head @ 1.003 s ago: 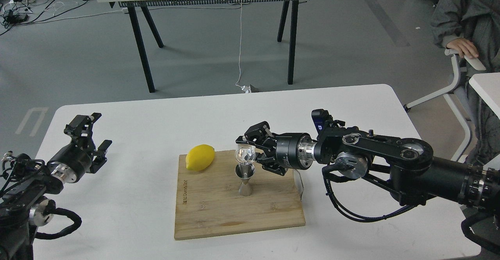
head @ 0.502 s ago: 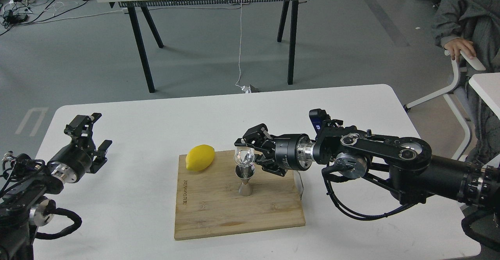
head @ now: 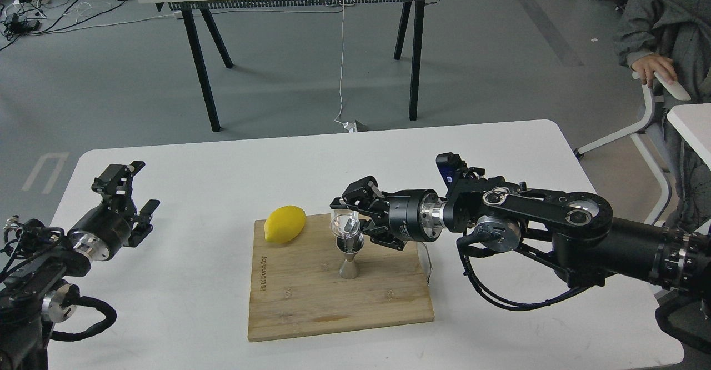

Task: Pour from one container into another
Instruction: 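Hold the clear glass cup tilted over the jigger with the right gripper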

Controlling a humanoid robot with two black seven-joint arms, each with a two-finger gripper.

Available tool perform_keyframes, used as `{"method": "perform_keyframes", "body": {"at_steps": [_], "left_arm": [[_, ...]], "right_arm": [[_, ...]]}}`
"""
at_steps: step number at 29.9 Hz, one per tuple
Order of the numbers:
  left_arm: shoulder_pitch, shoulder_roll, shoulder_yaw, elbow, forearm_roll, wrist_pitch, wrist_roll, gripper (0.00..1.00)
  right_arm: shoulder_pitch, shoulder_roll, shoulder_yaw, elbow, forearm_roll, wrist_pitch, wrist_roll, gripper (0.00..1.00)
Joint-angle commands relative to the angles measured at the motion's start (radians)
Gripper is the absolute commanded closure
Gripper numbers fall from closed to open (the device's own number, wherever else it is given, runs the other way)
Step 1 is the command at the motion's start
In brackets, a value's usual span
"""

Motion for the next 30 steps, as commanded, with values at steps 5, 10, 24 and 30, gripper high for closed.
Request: {"method": "perform_keyframes", "body": {"at_steps": [5,10,24,30], "left_arm": [[0.000,0.000,0.000,-0.001,0.000,0.000,0.000,0.00],[0.000,-0.001,0.000,0.000,0.000,0.000,0.000,0.00],[-0.002,0.000,0.000,0.000,0.000,0.000,0.000,0.00],[0.000,0.000,0.000,0.000,0.000,0.000,0.000,0.00]], "right_arm": [[0.003,-0.001,0.001,-0.001,-0.012,0.001,0.002,0.59],[0.010,-0.001,0.001,0.001,-0.014,0.002,0.002,0.59],[0.053,-0.004,-0.039,0.002,-0.044,0.020,0.002,0.59],[0.056,-0.007,-0.041,0.002,-0.046,0.022,0.002,0.59]]}}
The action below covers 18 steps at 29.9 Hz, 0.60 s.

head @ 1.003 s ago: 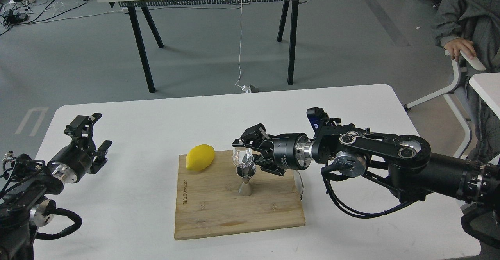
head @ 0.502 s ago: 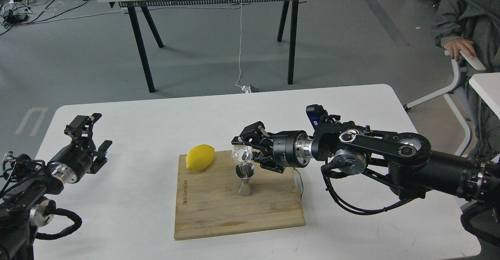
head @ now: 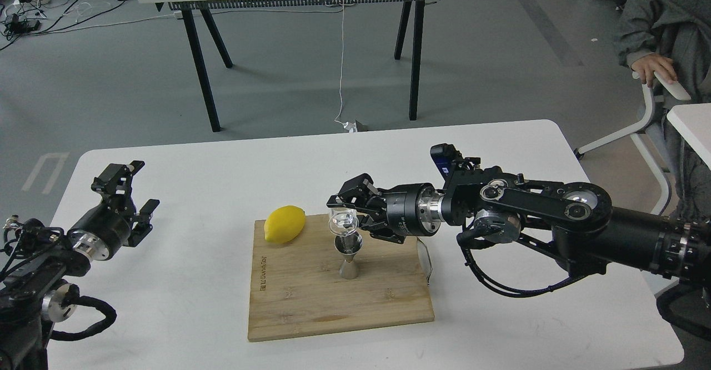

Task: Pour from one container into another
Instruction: 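Hold the clear glass cup tilted over the jigger with the right gripper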

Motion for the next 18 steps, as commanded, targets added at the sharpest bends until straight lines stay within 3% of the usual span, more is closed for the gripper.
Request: {"method": "perform_keyframes", "body": {"at_steps": [1,18], "left_arm": [[0.000,0.000,0.000,0.000,0.000,0.000,0.000,0.00],[0.000,0.000,0.000,0.000,0.000,0.000,0.000,0.00]], "right_arm": [[0.001,-0.001,-0.001,0.000,-0.001,0.000,0.000,0.59],[0.005,-0.002,-0.002,0.002,-0.012,0.012,0.008,0.59]]}}
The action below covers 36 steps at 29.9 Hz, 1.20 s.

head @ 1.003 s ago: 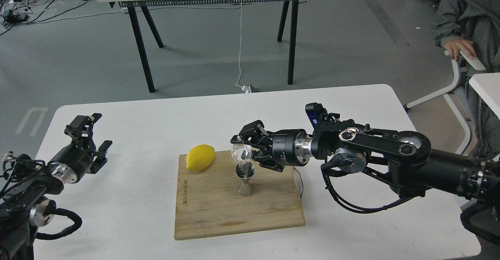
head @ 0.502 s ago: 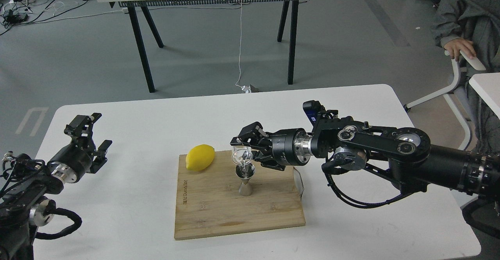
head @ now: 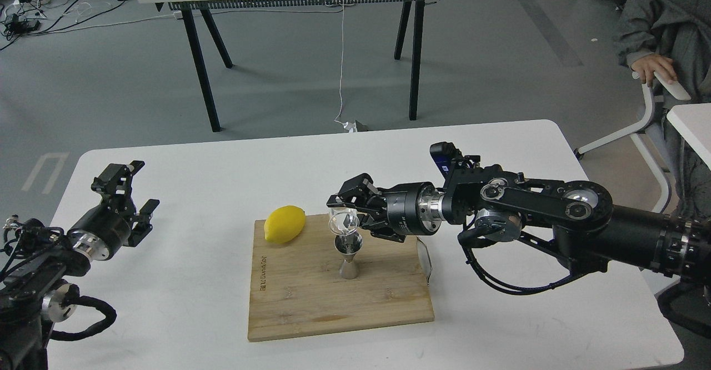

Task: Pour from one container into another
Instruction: 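Hold the clear glass cup tilted over the jigger with the right gripper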

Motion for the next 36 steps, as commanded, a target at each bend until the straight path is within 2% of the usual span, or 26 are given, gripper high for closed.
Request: {"method": "perform_keyframes", "body": {"at_steps": [1,36], "left_arm": [[0.000,0.000,0.000,-0.001,0.000,0.000,0.000,0.00],[0.000,0.000,0.000,0.000,0.000,0.000,0.000,0.00]], "right_arm": [[0.001,-0.001,0.000,0.001,-0.008,0.005,0.002,0.59],[0.054,-0.003,-0.046,0.000,-0.083,0.016,0.037,0.60]]}}
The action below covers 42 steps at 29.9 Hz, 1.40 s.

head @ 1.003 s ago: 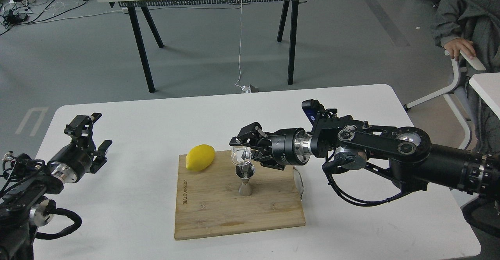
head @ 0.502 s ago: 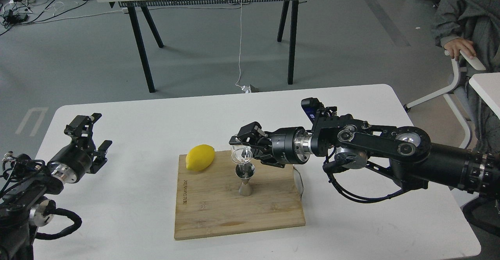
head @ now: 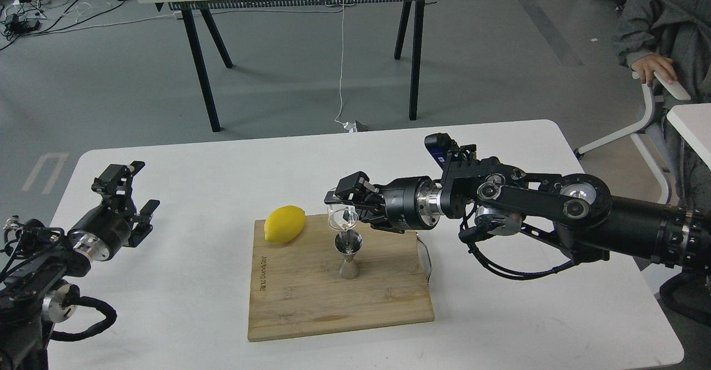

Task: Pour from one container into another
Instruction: 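Hold the clear glass cup tilted over the jigger with the right gripper, then tilt the glass cup back upright and lift it above the jigger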

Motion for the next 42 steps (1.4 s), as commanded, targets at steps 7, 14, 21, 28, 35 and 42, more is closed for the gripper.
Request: {"method": "perform_keyframes", "body": {"at_steps": [7,14,21,28,35,42], "left_arm": [[-0.001,0.001,0.000,0.000,0.000,0.000,0.000,0.00],[-0.001,0.002,0.000,0.000,0.000,0.000,0.000,0.00],[0.000,0.001,0.000,0.000,0.000,0.000,0.000,0.00],[-0.001,0.001,0.000,0.000,0.000,0.000,0.000,0.00],[0.000,0.001,0.000,0.000,0.000,0.000,0.000,0.00],[0.000,-0.001,0.000,0.000,0.000,0.000,0.000,0.00]], "right_arm": [[0.027,-0.003,-0.002,0.001,0.000,0.014,0.000,0.60],[0.041,-0.005,-0.032,0.003,-0.002,0.028,0.007,0.60],[0.044,-0.018,-0.032,0.006,-0.002,0.045,0.010,0.60],[0.052,-0.018,-0.048,0.004,-0.043,0.051,0.021,0.60],[0.069,-0.018,-0.062,0.003,-0.074,0.049,0.037,0.60],[0.075,-0.018,-0.062,0.003,-0.078,0.049,0.049,0.60]]}}
